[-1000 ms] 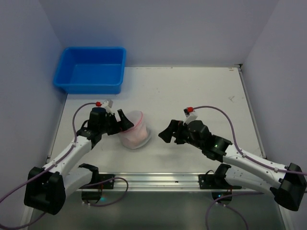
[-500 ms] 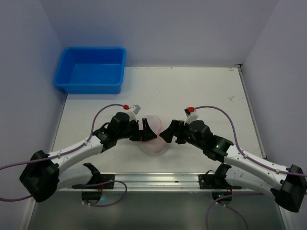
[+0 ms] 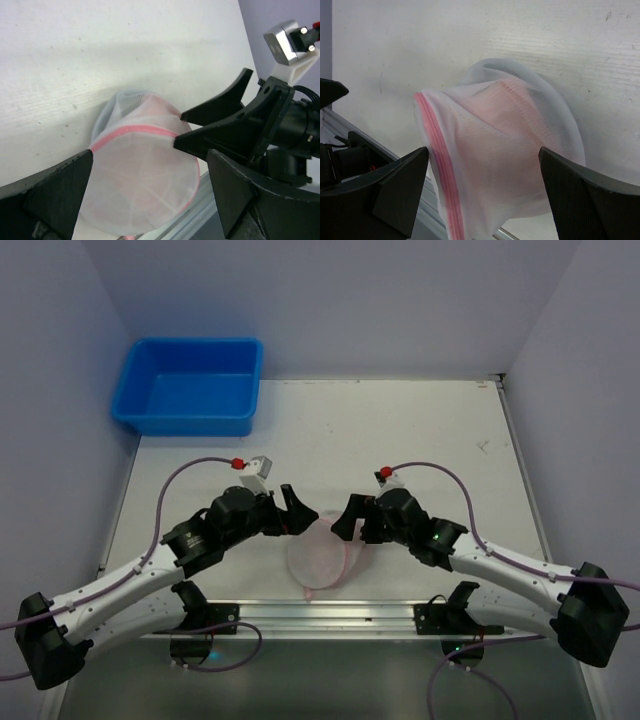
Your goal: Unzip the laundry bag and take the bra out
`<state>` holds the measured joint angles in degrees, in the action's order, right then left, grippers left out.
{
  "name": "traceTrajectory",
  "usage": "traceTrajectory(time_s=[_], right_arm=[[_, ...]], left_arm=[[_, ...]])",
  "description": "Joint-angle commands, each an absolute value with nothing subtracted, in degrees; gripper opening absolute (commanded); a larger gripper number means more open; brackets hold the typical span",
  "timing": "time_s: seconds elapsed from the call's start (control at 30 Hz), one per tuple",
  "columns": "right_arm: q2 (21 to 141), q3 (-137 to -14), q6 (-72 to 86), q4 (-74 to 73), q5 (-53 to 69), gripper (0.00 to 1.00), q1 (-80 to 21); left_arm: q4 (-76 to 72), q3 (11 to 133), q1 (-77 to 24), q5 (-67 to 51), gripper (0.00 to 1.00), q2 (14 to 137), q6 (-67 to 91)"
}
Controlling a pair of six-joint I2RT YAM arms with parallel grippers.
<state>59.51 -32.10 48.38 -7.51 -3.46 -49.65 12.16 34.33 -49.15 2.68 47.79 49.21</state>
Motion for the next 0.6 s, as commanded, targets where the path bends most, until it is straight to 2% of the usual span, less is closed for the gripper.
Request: traceTrajectory(time_s=[0.0,0.27,0.33,0.43,0.47,0.5,0.53,0.57], right_arm=[[60.5,-33.1,46.8,-7.3,-2.1,0.92,-48.0],[68.4,-36.5,42.9,-5.5,6.7,0.88,-45.3],[68.9,-35.6,42.5,-4.0,7.9,0.83,-45.3],[70.4,-36.1,42.1,-3.7,7.0,0.62,-45.3],[70.8,-36.5,41.3,-3.7,5.5,0.48,-45.2],[71.4,-37.3,41.0,-3.6,4.8,0.37,-44.7],[72.6,-37.8,40.4,-3.4,4.7,0.20,-44.3],[73.3,-38.2,40.0,-3.1,4.9,0.14,-43.7]], left_arm=[[17.7,37.7,-48.8,12.0,1.00,50.1,44.2],[13.4,32.0,-48.7,2.5,1.00,53.4,46.9],[11.6,29.0,-48.7,1.9,1.00,52.2,48.0],[10.1,26.8,-48.6,1.8,1.00,50.5,49.0],[10.3,26.7,-48.6,1.8,1.00,50.5,49.0],[10.5,26.8,-48.6,1.6,1.00,50.6,48.9],[10.6,26.7,-48.6,1.3,1.00,50.8,48.9],[10.6,26.6,-48.6,1.1,1.00,51.1,49.0]])
